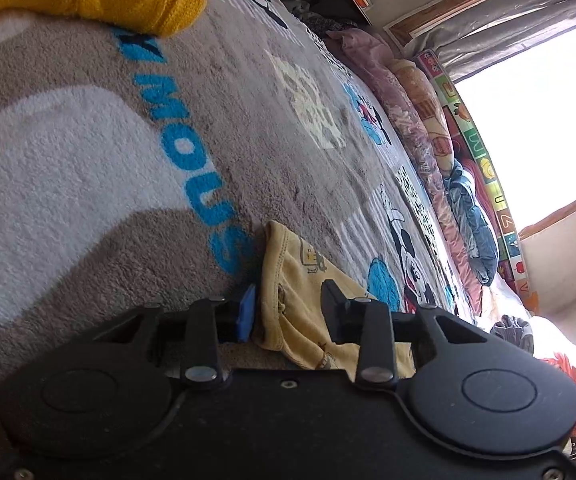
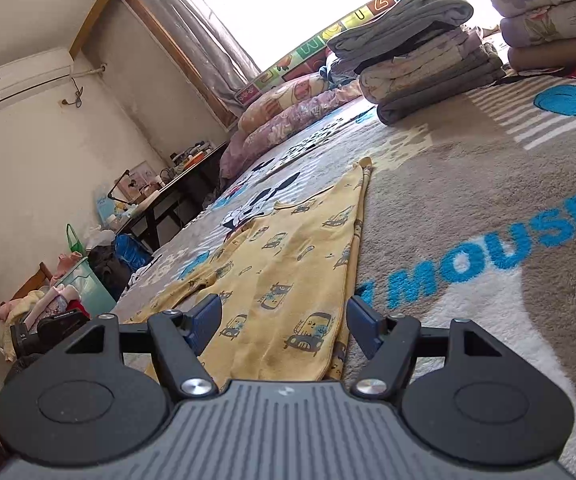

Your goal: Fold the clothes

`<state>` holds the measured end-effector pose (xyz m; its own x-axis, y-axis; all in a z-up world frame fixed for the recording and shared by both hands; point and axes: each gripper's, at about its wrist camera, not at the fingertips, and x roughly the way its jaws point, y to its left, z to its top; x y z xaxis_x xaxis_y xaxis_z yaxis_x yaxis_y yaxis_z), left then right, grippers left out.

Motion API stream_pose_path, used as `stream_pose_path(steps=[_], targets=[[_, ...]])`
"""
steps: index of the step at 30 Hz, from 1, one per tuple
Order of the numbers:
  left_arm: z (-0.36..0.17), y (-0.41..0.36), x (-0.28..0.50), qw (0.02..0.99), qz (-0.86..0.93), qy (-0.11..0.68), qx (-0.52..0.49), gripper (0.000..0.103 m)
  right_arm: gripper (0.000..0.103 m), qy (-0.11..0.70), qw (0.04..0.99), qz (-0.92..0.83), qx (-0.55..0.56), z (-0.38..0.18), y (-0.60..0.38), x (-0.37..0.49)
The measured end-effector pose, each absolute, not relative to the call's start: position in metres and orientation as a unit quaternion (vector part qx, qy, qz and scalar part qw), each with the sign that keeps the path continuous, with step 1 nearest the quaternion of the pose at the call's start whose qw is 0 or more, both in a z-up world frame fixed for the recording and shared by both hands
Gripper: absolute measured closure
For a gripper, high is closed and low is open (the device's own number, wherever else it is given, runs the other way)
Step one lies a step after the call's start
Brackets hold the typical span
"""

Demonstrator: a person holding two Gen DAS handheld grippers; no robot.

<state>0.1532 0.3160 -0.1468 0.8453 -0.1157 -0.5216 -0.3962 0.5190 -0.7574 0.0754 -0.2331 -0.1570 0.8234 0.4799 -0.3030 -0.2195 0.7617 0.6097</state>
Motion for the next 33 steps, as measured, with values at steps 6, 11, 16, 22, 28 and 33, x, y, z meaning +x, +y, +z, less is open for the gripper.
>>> stream_pose_path(steps=[6, 11, 16, 22, 28, 33], targets=[[-0.132, 0.292, 0.156, 0.851, 0.041, 0.244, -0.463, 0.098, 0.034, 0.23, 0.91, 0.187, 0.289, -0.159, -0.238, 0.077], [-0.111, 0.261, 0.16, 0.875, -0.021, 0.221, -0.43, 0.098, 0.034, 0.217, 0.906, 0.19, 0.309, -0.158, -0.245, 0.082], [-0.098, 0.201, 0.17, 0.899, -0.092, 0.229, -0.361, 0.098, 0.034, 0.211, 0.898, 0.205, 0.327, -0.158, -0.247, 0.086], [-0.088, 0.116, 0.189, 0.918, -0.173, 0.248, -0.258, 0.099, 0.034, 0.217, 0.88, 0.231, 0.354, -0.164, -0.246, 0.085], [-0.095, 0.055, 0.198, 0.916, -0.238, 0.279, -0.163, 0.099, 0.033, 0.225, 0.849, 0.256, 0.404, -0.173, -0.252, 0.089], [-0.115, 0.031, 0.2, 0.902, -0.268, 0.321, -0.112, 0.098, 0.032, 0.235, 0.83, 0.265, 0.43, -0.181, -0.254, 0.094]])
